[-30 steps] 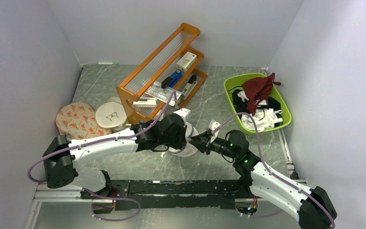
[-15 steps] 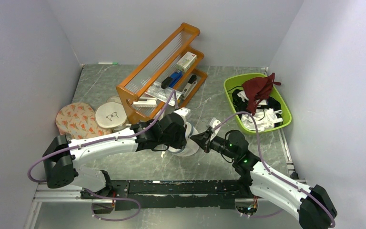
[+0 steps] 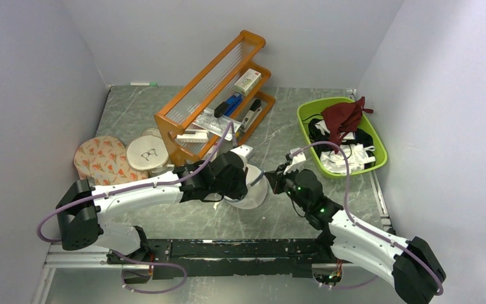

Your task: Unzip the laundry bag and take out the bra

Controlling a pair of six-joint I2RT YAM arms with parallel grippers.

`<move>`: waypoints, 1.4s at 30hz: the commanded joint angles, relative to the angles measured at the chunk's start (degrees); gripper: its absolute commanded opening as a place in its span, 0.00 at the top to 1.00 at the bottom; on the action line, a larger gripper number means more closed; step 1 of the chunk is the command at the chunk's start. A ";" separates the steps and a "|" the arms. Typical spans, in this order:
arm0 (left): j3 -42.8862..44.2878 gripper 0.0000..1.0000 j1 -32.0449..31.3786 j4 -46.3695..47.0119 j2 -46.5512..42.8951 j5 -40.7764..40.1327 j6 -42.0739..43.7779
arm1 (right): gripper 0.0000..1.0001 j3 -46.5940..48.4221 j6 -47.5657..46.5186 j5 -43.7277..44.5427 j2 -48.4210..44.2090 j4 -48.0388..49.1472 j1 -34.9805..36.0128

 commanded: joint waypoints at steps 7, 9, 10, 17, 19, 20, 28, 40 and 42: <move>-2.12 0.70 -0.13 0.38 -2.97 5.43 2.39 | 1.00 2.07 -1.66 -0.05 1.21 -0.08 -1.29; -1.83 0.60 -0.09 0.63 -4.05 5.62 2.59 | 1.00 1.76 -4.30 -4.05 -0.67 -0.50 -1.33; -1.38 0.55 -0.09 0.58 -4.61 5.61 2.60 | 1.00 1.60 -5.60 -6.76 -1.89 -0.58 -1.33; 4.56 0.25 -0.10 -0.30 -4.82 3.87 3.37 | 1.00 0.80 -9.71 -20.16 -7.44 1.16 -1.33; 6.78 0.26 -0.09 -1.52 -3.48 1.91 3.44 | 1.00 1.21 -9.80 -21.50 -7.65 1.00 -1.33; 7.78 0.27 -0.09 -2.14 -2.69 1.06 3.57 | 1.00 1.48 -9.66 -22.18 -7.66 0.91 -1.29; 11.22 0.37 -0.17 -6.30 1.92 -3.79 2.73 | 1.00 4.10 -8.91 -26.47 -6.17 -1.49 -1.33; 8.97 0.48 -1.13 -6.62 2.50 -4.28 1.31 | 1.00 4.00 -8.59 -26.75 -6.56 -0.24 -1.33; 8.82 0.51 -1.27 -6.53 2.42 -4.39 1.38 | 1.00 4.59 -8.74 -26.10 -6.72 -1.16 -1.33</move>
